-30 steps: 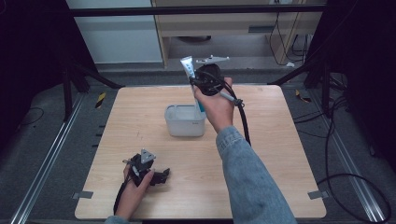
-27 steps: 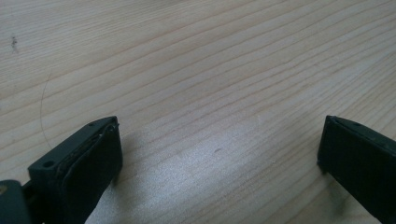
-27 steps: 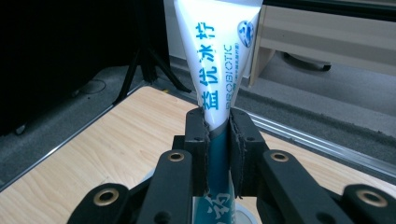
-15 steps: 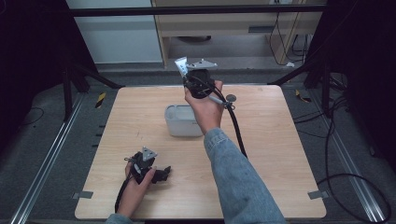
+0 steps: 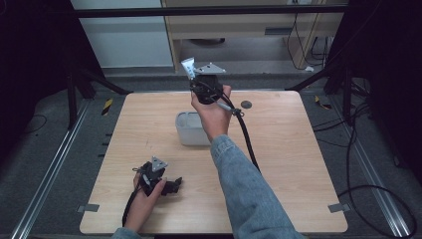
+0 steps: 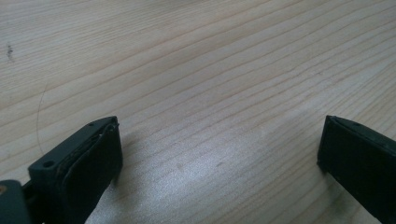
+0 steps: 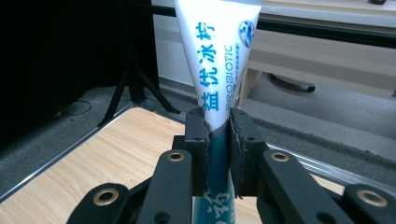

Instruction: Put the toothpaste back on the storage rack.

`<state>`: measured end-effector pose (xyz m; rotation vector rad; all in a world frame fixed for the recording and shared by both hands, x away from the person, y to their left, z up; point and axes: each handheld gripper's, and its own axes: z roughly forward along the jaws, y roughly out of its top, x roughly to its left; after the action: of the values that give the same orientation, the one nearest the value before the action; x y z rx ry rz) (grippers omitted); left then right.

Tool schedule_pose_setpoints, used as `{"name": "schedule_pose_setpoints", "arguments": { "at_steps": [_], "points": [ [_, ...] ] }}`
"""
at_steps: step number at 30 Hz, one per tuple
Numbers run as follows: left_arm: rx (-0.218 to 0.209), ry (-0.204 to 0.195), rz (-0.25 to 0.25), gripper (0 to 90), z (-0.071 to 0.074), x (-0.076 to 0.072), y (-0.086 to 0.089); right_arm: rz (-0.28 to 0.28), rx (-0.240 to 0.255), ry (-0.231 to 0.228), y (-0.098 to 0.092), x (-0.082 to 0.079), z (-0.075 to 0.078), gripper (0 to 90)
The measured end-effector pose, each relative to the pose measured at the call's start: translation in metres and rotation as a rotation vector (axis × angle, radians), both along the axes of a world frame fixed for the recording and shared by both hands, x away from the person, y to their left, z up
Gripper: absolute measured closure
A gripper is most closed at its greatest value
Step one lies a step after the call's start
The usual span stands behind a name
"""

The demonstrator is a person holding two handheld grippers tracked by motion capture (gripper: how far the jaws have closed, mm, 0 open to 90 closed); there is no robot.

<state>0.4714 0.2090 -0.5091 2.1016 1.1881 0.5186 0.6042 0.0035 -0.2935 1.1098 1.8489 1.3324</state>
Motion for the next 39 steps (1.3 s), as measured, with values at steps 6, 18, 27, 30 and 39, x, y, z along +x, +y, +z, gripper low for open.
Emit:
{"name": "schedule_pose_setpoints", "arguments": {
  "at_steps": [6, 18, 27, 30, 39],
  "points": [
    [0.001, 0.0, -0.004, 0.0, 0.0, 0.001, 0.0, 0.011, -0.011, -0.034, 0.002, -0.001, -0.002, 79.0],
    [0.001, 0.0, -0.004, 0.0, 0.0, 0.001, -0.001, 0.019, 0.023, -0.024, 0.005, 0.001, -0.002, 78.9],
    [0.0, 0.0, 0.0, 0.0, 0.0, 0.001, -0.001, 0.021, 0.026, -0.026, 0.005, 0.004, -0.007, 78.8],
    [0.0, 0.0, 0.001, 0.0, 0.0, 0.001, -0.001, 0.025, 0.023, -0.025, 0.007, 0.003, -0.009, 78.8],
    [0.001, 0.0, 0.0, 0.0, 0.0, 0.001, -0.001, 0.038, 0.028, -0.023, 0.016, 0.004, -0.015, 78.8]
  ]
}}
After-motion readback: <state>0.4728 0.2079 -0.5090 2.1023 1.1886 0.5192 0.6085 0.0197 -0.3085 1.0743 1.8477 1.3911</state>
